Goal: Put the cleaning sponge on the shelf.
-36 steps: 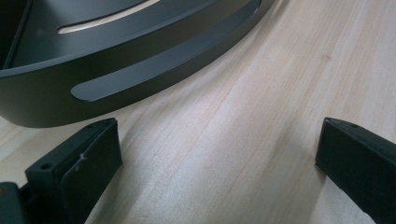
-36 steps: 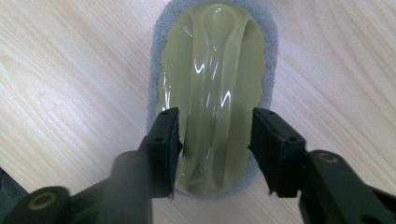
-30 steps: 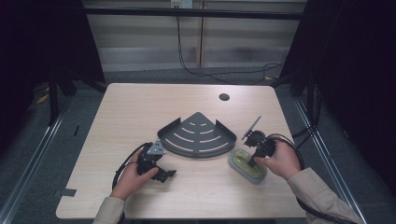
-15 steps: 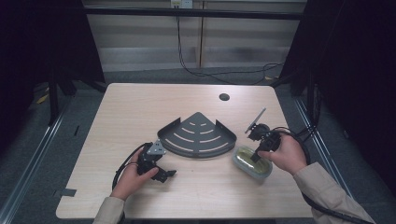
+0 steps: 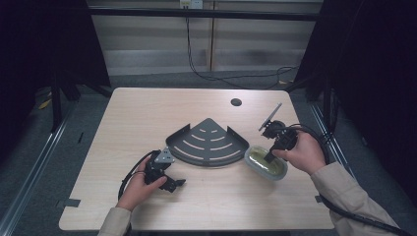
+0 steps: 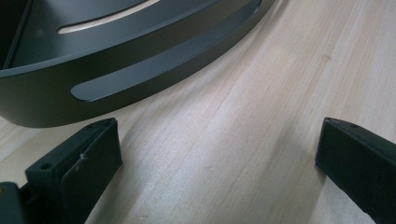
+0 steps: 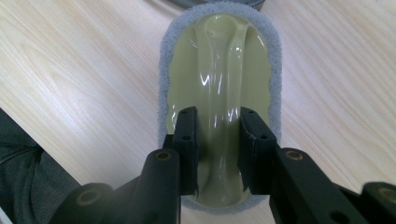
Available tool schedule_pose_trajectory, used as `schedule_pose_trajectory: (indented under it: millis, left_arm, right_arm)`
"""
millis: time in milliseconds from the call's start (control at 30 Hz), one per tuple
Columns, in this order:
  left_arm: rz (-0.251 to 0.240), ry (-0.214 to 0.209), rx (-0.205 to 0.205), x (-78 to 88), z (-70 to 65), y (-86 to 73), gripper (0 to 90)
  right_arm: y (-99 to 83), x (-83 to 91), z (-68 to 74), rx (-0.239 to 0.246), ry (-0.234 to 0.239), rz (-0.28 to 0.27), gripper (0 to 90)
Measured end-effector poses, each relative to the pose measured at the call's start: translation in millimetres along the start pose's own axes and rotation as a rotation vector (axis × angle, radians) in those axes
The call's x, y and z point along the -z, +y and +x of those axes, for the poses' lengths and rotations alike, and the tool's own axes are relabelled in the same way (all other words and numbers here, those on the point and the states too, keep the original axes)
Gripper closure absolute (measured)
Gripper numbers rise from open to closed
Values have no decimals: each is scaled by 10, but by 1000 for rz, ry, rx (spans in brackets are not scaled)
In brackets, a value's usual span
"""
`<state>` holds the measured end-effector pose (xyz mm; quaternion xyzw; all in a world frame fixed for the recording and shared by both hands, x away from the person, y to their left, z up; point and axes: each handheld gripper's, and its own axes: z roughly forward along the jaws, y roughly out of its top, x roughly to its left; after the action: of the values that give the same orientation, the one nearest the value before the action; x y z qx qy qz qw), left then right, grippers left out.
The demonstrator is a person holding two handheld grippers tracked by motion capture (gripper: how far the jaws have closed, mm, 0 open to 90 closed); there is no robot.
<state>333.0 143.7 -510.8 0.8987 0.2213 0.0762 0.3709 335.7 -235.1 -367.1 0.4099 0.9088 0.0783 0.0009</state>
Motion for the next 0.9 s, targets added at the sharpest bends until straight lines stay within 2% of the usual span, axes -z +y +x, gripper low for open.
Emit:
schedule_pose_trajectory:
  millis: [900]
  left_arm:
    - [3,-1,-1,2,1,1,0]
  right_arm:
    - [356,182,-52,-23,-17,-34,708]
